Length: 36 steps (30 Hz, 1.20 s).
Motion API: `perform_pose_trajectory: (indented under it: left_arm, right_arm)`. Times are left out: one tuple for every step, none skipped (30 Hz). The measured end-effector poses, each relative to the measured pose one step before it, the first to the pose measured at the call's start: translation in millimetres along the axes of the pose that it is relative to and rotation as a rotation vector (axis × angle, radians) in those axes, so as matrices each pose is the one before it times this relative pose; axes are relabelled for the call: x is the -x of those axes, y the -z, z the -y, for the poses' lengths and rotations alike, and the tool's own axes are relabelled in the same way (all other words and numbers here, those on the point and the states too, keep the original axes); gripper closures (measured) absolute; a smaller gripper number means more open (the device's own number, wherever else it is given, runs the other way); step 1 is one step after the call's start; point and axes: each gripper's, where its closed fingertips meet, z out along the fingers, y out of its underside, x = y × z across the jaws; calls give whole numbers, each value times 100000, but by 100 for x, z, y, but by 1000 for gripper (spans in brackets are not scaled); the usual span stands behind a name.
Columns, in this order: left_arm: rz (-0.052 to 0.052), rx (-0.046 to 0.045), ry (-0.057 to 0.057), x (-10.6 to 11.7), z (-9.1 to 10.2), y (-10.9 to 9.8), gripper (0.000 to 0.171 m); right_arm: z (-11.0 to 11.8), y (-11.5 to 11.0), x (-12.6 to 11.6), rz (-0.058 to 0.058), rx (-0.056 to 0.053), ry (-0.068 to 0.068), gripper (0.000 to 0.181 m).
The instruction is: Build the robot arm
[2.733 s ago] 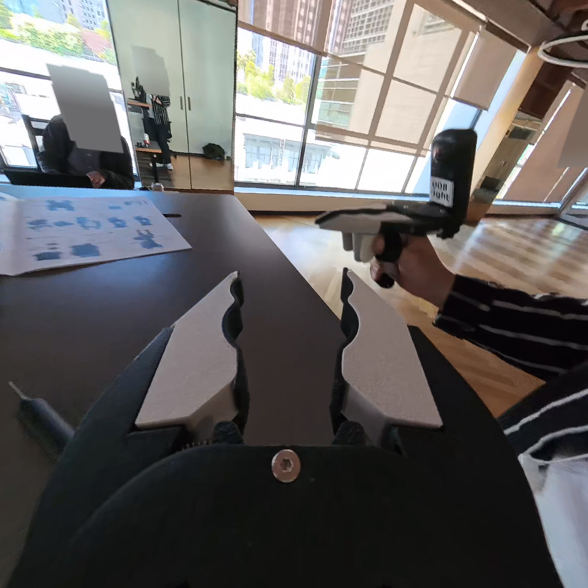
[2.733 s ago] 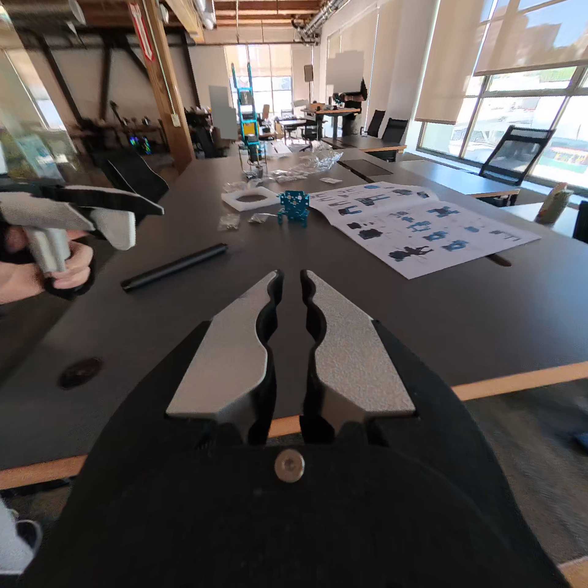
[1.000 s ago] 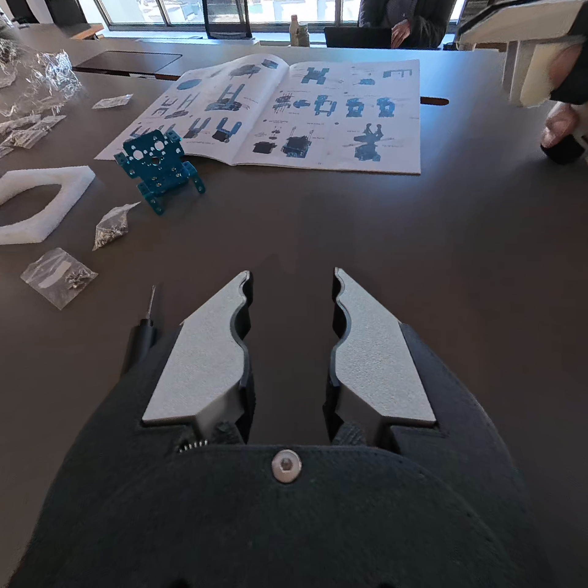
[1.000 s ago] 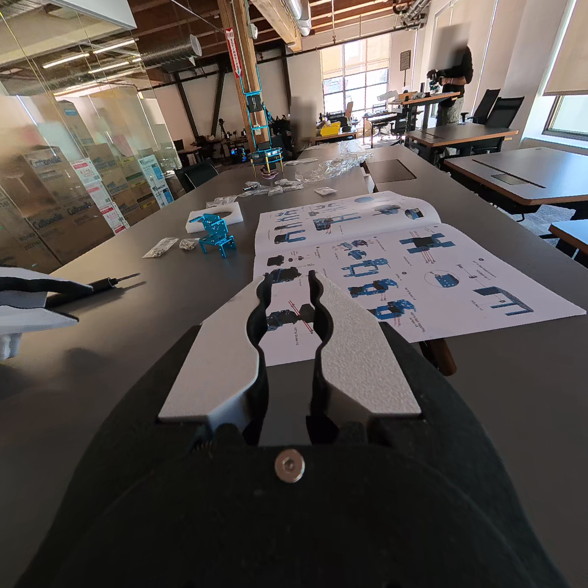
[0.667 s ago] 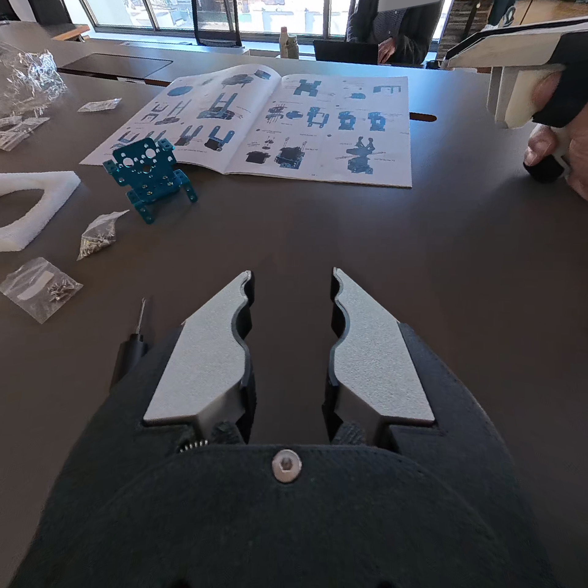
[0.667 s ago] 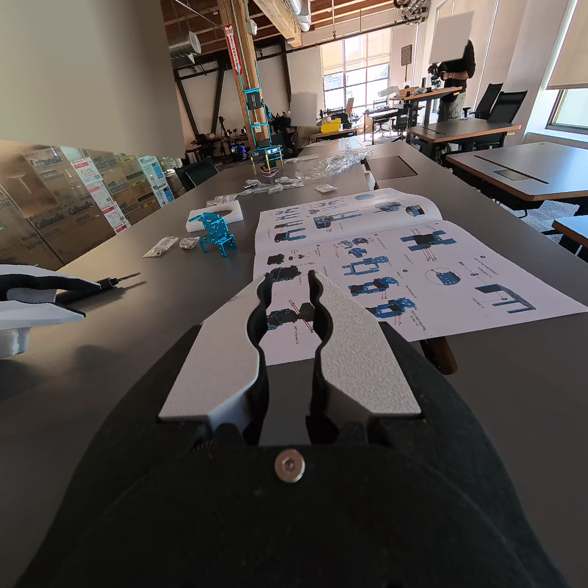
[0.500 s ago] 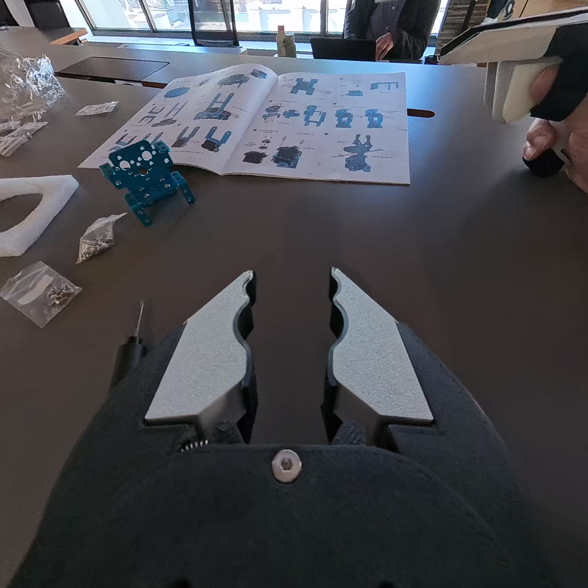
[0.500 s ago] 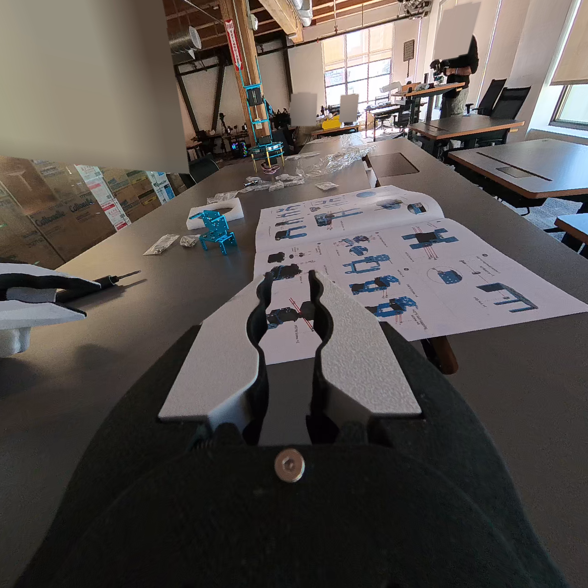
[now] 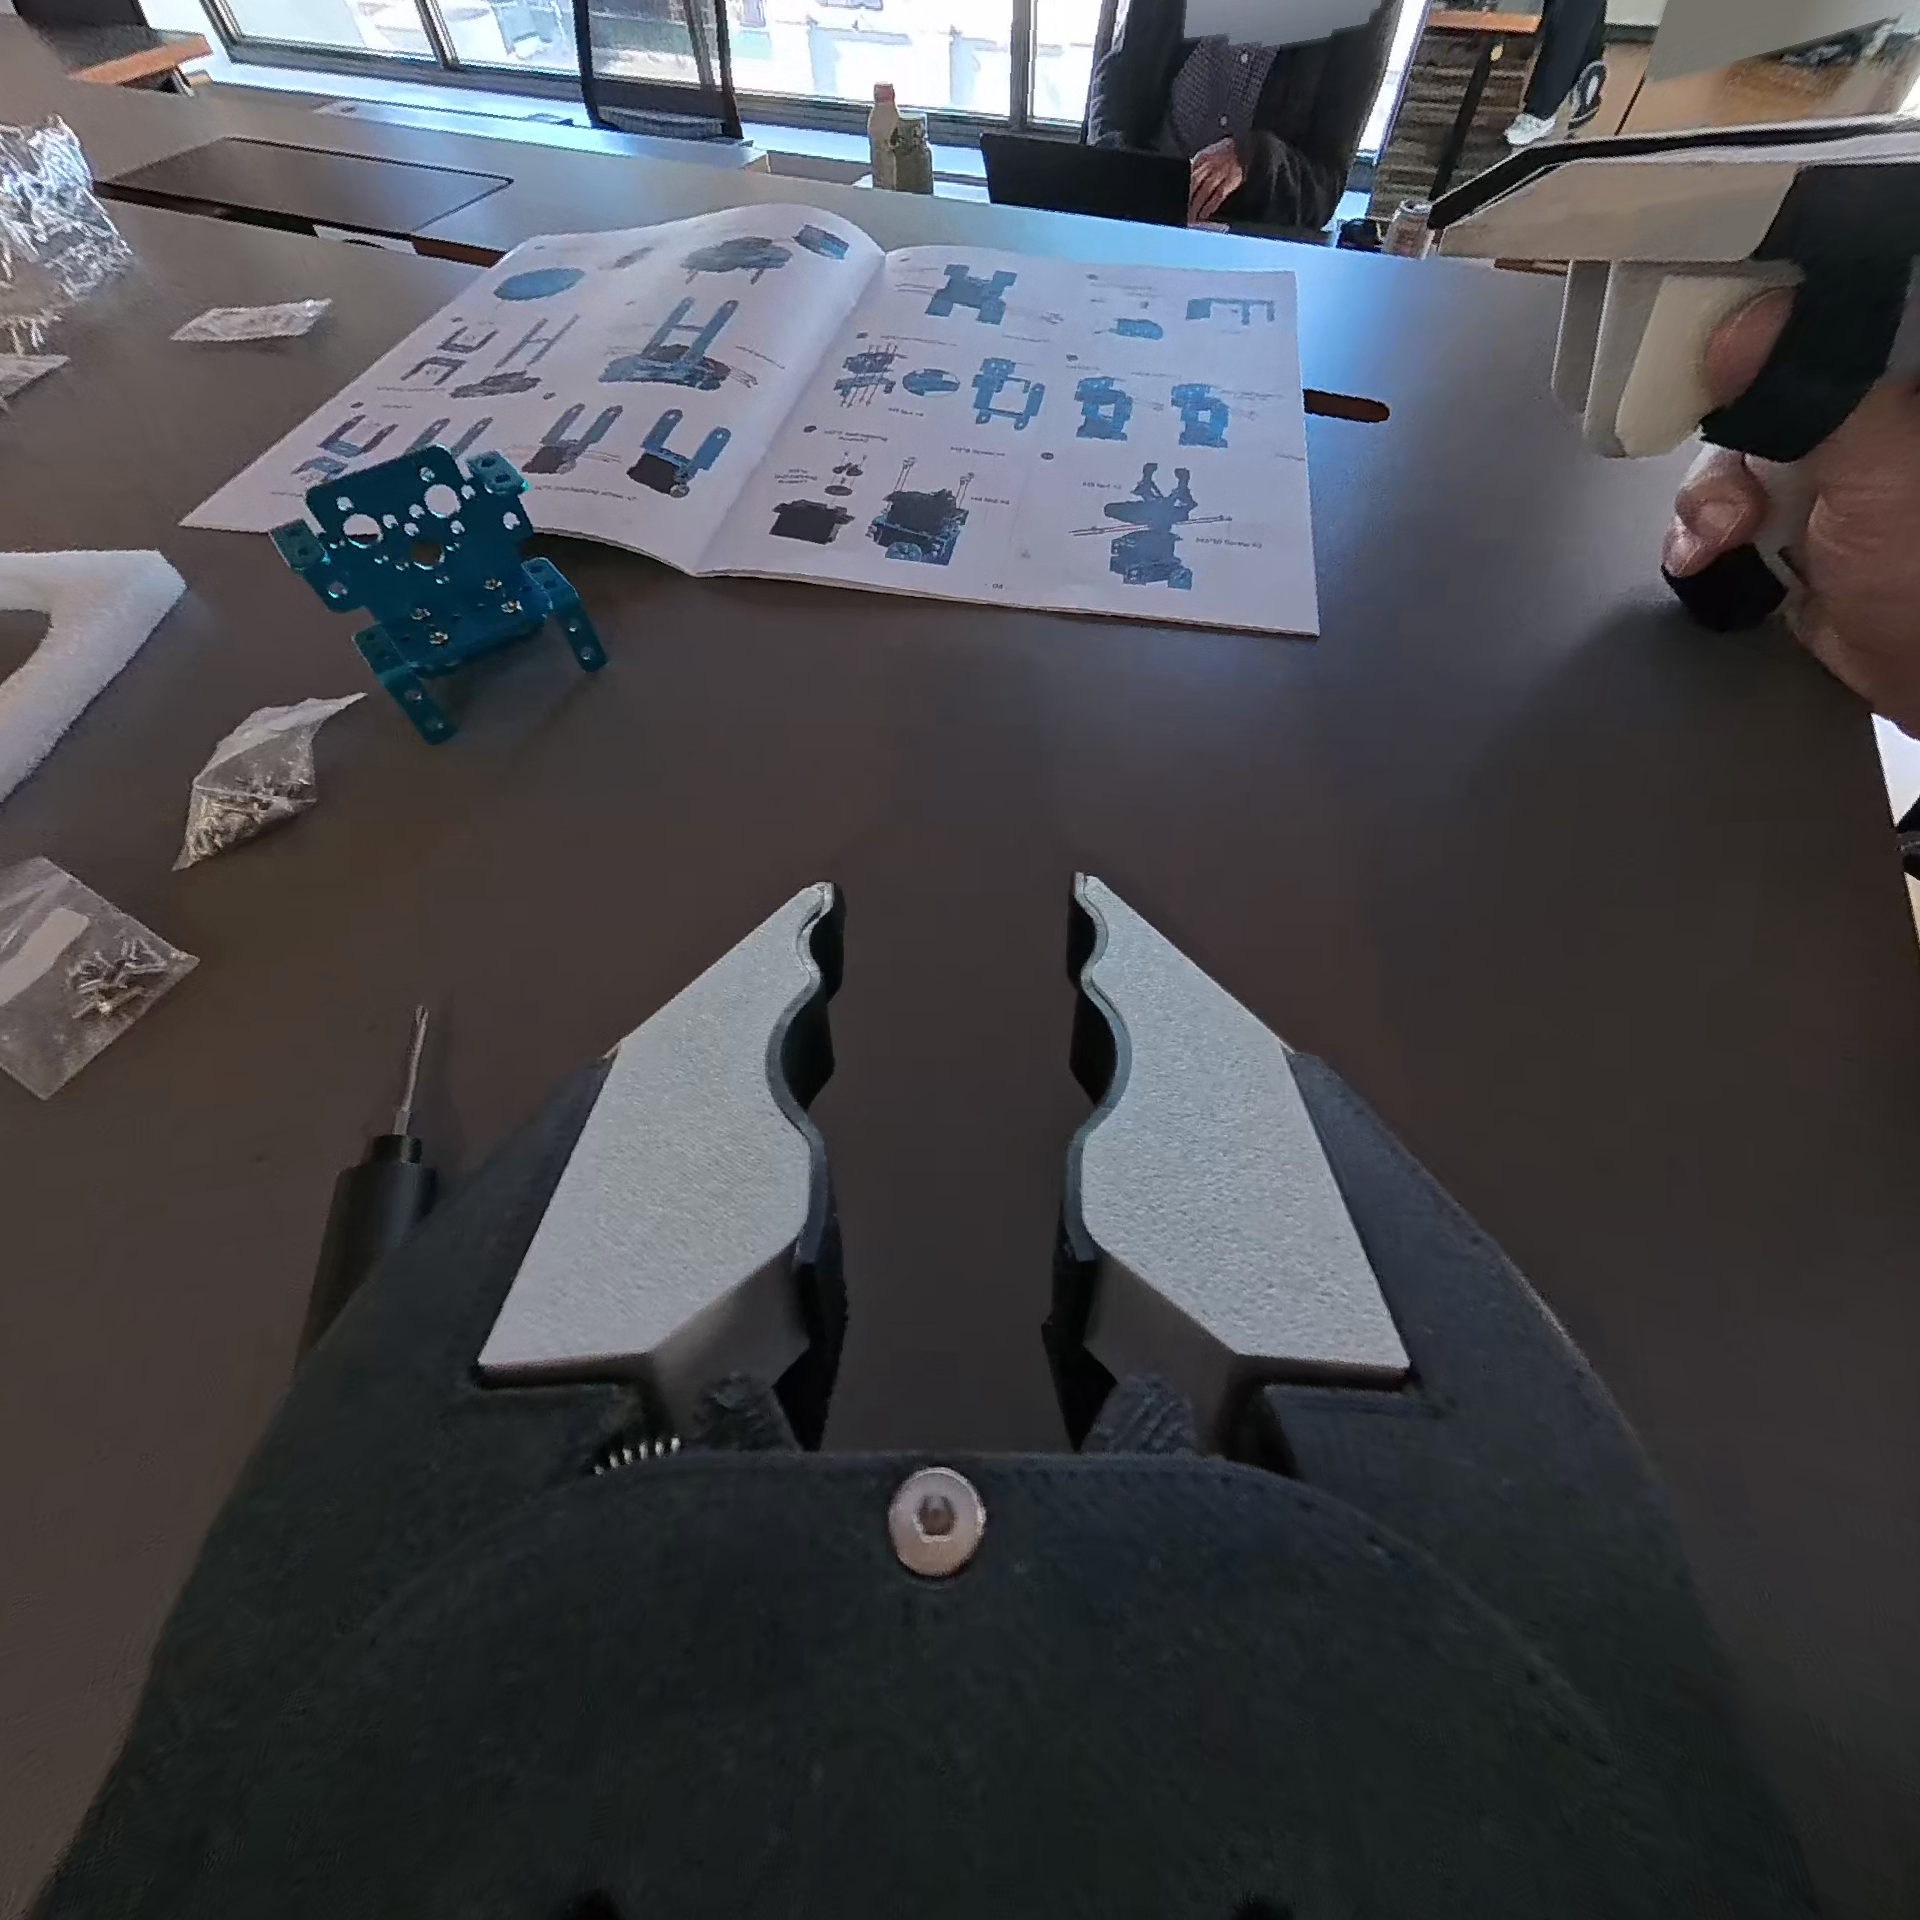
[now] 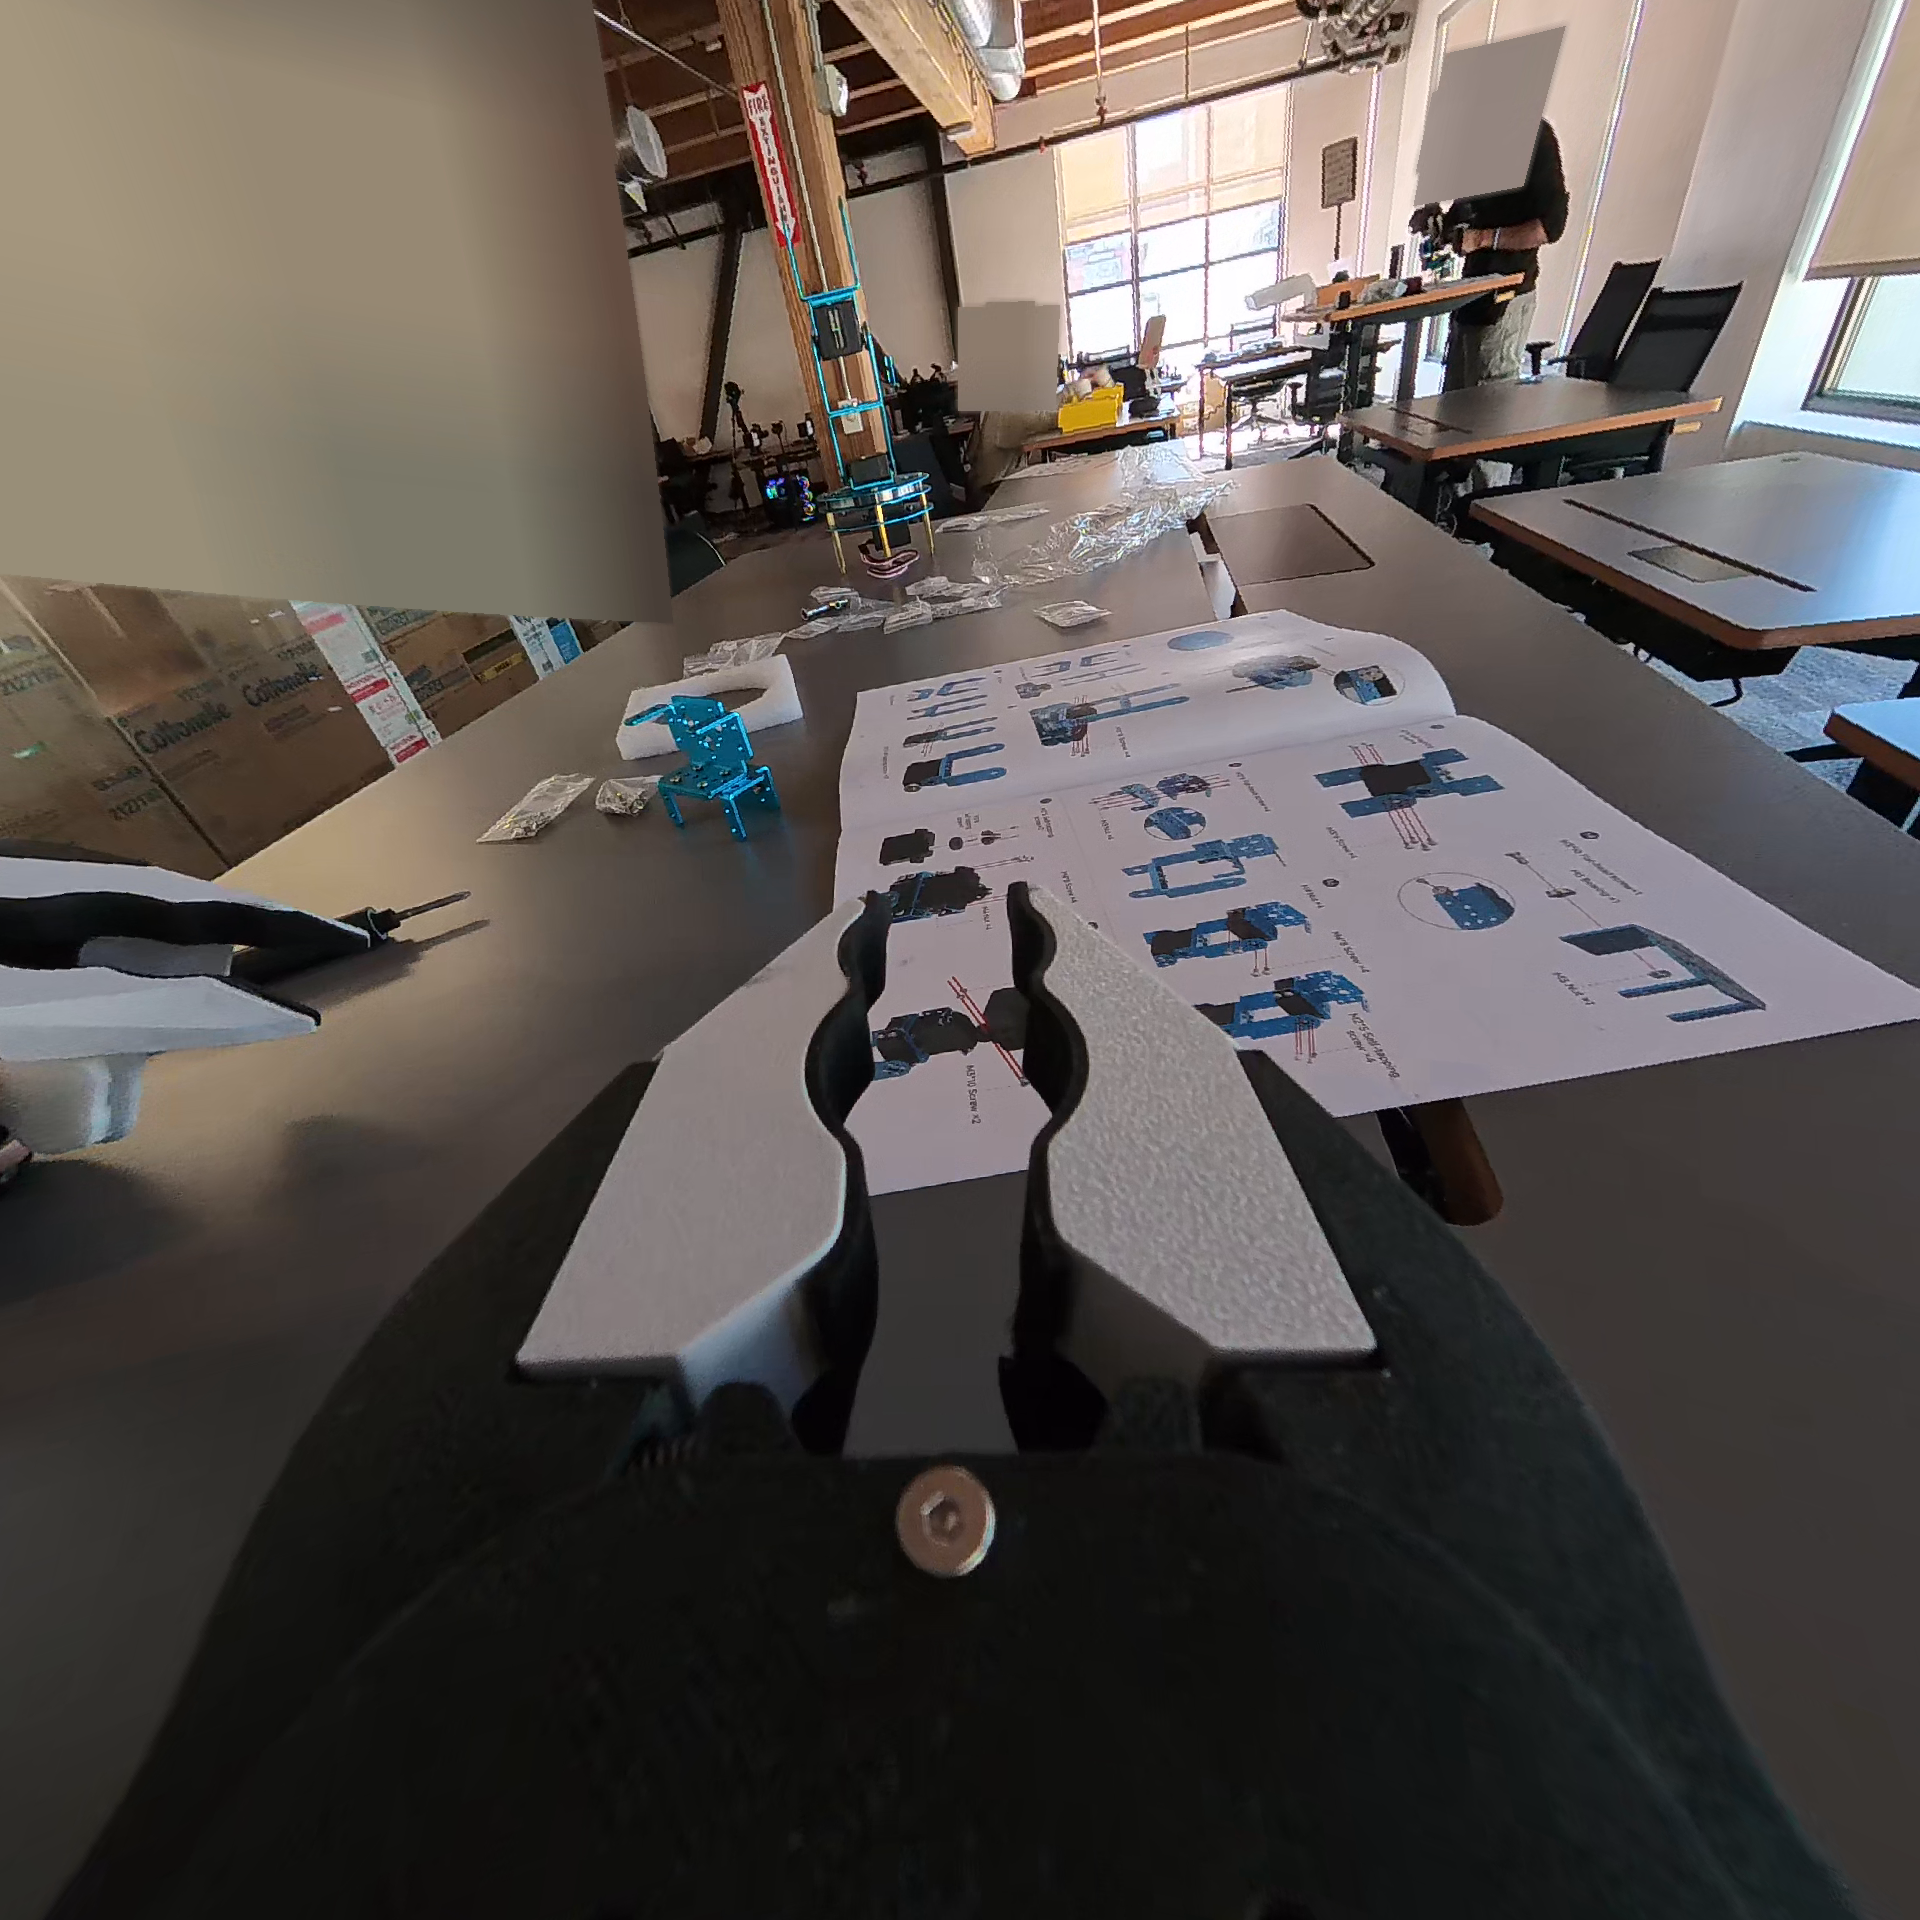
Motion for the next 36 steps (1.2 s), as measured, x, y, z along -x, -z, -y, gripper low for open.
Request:
perform_pose_trajectory:
  left_arm:
    - [73, 206, -509, -43, -32, -22, 130]
    - [0, 366, -439, -41, -43, -35, 130]
    - [-59, 360, -390, -39, -43, -34, 130]
    - [-60, 262, -340, -44, -35, -28, 130]
    - [13, 223, -251, -20, -34, -22, 131]
    - [177, 290, -79, 15, -26, -30, 133]
    - [118, 336, 87, 23, -44, -29, 134]
    - [-98, 292, 192, 13, -40, -29, 134]
    - [-135, 150, 265, 8, -21, -15, 134]
    - [-138, 18, 292, 18, -1, -6, 135]
    - [-183, 4, 245, -1, -4, 4, 135]
    - [-186, 23, 119, -12, -2, -3, 135]
    - [-98, 114, -21, -11, -19, -9, 136]
    - [-60, 265, -162, -20, -25, -26, 136]
    - [-67, 426, -308, -38, -57, -39, 136]
    - [-90, 543, -445, -50, -71, -56, 137]
    - [-68, 525, -566, -68, -62, -43, 138]
    - [69, 376, -620, -46, -47, -41, 138]
    - [79, 152, -585, -44, -14, -16, 139]
    - [91, -67, -405, -31, 10, 1, 139]
    - [89, -258, -142, 5, 34, 10, 140]
    - [-2, -229, 121, 8, 23, 22, 140]
    - [-91, -107, 284, 24, 18, 3, 140]
    - [-154, -29, 301, 14, 7, 8, 140]
    - [-160, 44, 249, 4, -4, -5, 141]
    - [-182, 69, 126, -13, -17, -4, 141]
    - [-199, 62, -20, -24, -2, -8, 142]
    - [-215, 54, -153, -40, -11, -9, 143]
    - [-87, 36, -201, -26, -2, 0, 144]
    - [35, 43, -184, -16, 1, -7, 144]
    - [53, 17, -143, -10, 1, -2, 144]
    - [26, -75, -96, -4, 12, -7, 145]
    - [27, -117, -21, 12, 21, 3, 145]
    - [18, -66, 65, 6, 12, -10, 145]
    - [-31, -22, 101, 17, 9, 6, 145]
    - [-71, -26, 96, -3, 2, 0, 145]
  right_arm:
    - [38, 28, 29, -6, -271, 194, 159]
    - [37, 37, 25, -50, -276, 222, 159]
    - [36, 29, 29, -5, -254, 195, 159]
    - [24, 27, 22, -58, -157, 127, 159]
    - [7, 18, 16, -2, -81, 60, 159]
    - [21, 21, 22, 72, -101, 18, 159]
    - [16, 23, 10, 38, -127, -21, 159]
    - [21, 12, 5, -30, -96, 2, 159]
    - [-3, 14, 12, -11, -3, 53, 159]
    - [-3, -3, 19, 21, 71, 49, 159]
    - [-6, 15, 15, 3, 15, 26, 159]
    - [22, 20, 4, -58, -108, 12, 159]
    - [16, 14, -4, -25, -121, -10, 159]
    - [7, 18, 7, 28, -58, -54, 160]
    - [12, 13, 5, 25, -15, -68, 159]
    - [-3, 2, 5, 3, 23, -61, 159]
    - [1, 13, -1, 12, -2, -39, 159]
    - [11, 8, -8, -26, -75, -12, 160]
    - [12, 8, 4, -12, -25, 3, 159]
    - [-13, 2, 13, 30, 81, 3, 159]
    - [-11, -3, -5, 0, 90, 12, 159]
    - [6, 6, 14, 19, 13, 49, 159]
    - [3, 2, 9, -10, -41, 44, 159]
    - [-4, -2, -7, 36, 49, -14, 160]
    - [-9, -12, 17, 80, 143, -41, 160]
    - [-12, -3, 1, 27, 93, -14, 160]
    - [5, 6, 0, -14, -44, 28, 160]
    - [19, 18, 1, 9, -73, 8, 160]
    - [2, 3, -3, 32, -8, -22, 160]
    - [-11, -11, 3, 58, 96, -34, 160]
    - [-17, -5, 13, 59, 122, -1, 160]
    - [-7, -1, 6, 28, 41, 99, 160]
    - [10, 0, 11, -23, -26, 130, 161]
    - [-5, 2, -6, -16, 33, 52, 161]
    - [-10, -12, -2, 19, 84, -42, 161]
    - [0, 1, -16, 5, 23, -82, 161]
